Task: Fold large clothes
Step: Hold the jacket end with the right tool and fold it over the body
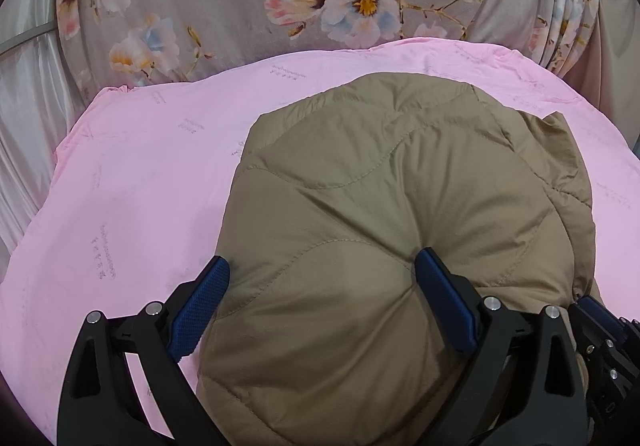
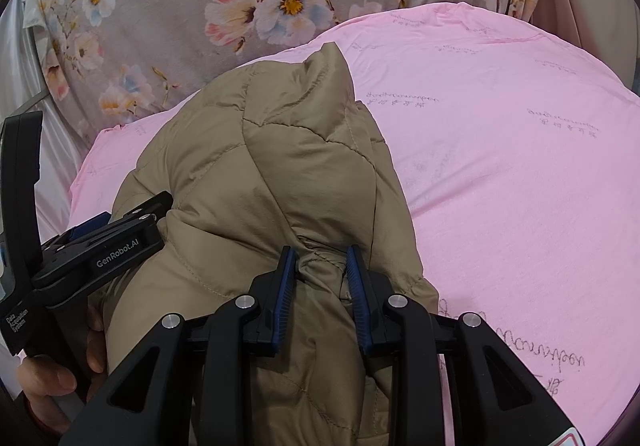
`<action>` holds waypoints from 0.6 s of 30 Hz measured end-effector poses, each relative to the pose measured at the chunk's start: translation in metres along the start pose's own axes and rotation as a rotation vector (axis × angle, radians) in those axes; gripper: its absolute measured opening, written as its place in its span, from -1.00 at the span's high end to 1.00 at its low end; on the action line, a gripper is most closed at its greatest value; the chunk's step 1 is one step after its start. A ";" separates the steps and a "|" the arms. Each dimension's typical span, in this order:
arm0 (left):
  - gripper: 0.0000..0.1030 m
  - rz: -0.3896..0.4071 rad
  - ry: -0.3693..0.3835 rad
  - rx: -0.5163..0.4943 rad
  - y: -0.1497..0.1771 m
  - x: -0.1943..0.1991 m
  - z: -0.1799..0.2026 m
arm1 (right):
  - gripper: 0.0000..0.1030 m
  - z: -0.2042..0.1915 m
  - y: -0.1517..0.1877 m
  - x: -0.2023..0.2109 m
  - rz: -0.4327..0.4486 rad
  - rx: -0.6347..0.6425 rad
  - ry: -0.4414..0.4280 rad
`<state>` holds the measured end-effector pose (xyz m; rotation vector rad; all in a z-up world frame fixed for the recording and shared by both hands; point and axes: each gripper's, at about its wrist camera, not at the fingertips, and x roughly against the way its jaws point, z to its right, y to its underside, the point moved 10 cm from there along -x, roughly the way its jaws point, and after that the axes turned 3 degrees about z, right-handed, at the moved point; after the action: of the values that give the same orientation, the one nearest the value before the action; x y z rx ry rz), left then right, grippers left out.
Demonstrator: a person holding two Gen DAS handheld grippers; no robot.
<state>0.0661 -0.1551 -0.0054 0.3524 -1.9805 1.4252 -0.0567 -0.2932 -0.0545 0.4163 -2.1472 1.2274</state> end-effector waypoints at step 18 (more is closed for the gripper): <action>-0.80 -0.036 0.009 -0.007 0.001 0.001 -0.003 | 0.38 0.009 -0.002 0.001 -0.075 -0.054 -0.020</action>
<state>0.0663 -0.1520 -0.0049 0.3760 -1.9614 1.3946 -0.0594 -0.3019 -0.0564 0.4825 -2.1563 1.1260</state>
